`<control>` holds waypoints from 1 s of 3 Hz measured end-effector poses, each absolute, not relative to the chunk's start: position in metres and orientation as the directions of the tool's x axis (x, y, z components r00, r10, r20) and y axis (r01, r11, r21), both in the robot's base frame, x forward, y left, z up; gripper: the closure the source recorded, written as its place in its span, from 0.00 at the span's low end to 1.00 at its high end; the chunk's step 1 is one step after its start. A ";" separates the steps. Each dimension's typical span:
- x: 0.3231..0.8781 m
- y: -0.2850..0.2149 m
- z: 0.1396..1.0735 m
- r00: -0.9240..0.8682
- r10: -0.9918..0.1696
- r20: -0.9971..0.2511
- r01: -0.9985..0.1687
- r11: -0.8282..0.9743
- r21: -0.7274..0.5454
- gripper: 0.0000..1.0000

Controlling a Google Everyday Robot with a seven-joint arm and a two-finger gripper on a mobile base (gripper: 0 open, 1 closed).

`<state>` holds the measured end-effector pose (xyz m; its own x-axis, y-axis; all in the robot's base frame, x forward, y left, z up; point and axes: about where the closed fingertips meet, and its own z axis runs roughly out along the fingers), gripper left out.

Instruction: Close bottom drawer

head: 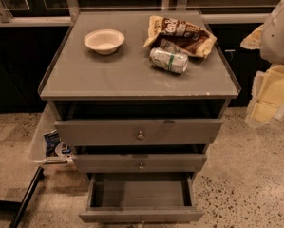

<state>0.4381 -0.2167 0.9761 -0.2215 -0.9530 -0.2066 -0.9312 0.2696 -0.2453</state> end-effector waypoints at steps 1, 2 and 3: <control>0.438 -0.217 0.976 -0.222 -0.953 -0.207 -0.931 0.270 -0.245 0.00; 0.438 -0.217 0.962 -0.220 -0.952 -0.215 -0.931 0.270 -0.244 0.00; 0.430 -0.216 0.922 -0.202 -0.947 -0.248 -0.942 0.257 -0.215 0.00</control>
Offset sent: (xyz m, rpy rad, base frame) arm -0.0015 -0.0026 -0.0417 0.0210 0.0192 0.0047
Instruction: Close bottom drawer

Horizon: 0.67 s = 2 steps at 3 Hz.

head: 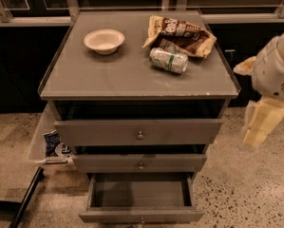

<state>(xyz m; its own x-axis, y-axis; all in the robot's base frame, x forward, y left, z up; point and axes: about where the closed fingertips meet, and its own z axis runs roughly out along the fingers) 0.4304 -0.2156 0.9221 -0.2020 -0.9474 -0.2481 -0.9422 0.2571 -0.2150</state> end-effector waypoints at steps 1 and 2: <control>0.418 -0.219 0.856 -0.205 -0.941 -0.271 -0.953 0.255 -0.165 0.00; 0.403 -0.226 0.792 -0.209 -0.941 -0.265 -0.961 0.248 -0.124 0.00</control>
Offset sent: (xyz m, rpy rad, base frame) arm -0.0402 -0.0205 -0.1974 0.0451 0.1341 0.0266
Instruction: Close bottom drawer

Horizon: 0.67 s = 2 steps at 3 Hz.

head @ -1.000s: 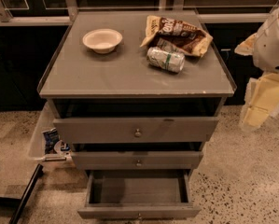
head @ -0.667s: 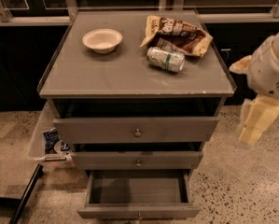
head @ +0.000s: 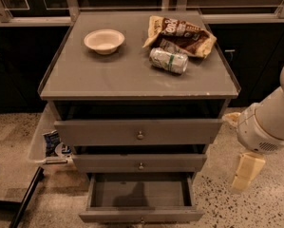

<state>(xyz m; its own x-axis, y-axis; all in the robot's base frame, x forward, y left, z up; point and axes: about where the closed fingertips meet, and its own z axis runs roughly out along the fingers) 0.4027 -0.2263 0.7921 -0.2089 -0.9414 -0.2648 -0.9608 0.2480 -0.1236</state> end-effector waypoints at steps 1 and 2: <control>0.403 -0.226 0.792 -0.209 -0.941 -0.265 -0.961 0.248 -0.124 0.00; 0.403 -0.227 0.766 -0.242 -0.928 -0.283 -0.956 0.277 -0.091 0.00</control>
Offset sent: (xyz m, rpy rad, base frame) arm 0.0017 -0.0015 -0.0632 0.0671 0.0675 -0.0691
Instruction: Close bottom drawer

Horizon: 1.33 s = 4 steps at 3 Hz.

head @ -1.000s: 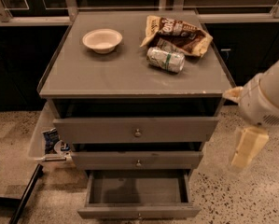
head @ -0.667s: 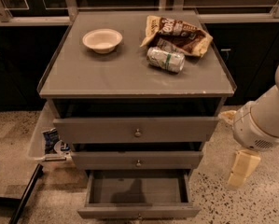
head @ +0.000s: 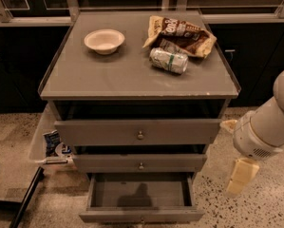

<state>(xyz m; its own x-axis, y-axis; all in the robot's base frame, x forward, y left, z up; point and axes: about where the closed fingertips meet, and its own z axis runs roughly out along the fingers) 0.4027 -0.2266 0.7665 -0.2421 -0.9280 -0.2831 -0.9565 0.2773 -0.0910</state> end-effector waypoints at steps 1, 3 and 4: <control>0.405 -0.231 0.716 -0.305 -0.901 -0.309 -0.942 0.334 -0.041 0.00; 0.411 -0.236 0.617 -0.406 -0.863 -0.302 -0.908 0.418 0.025 0.00; 0.407 -0.243 0.576 -0.448 -0.843 -0.298 -0.892 0.446 0.079 0.00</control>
Offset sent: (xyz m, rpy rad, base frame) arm 0.0178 -0.0105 -0.1598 0.0837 0.0626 -0.1665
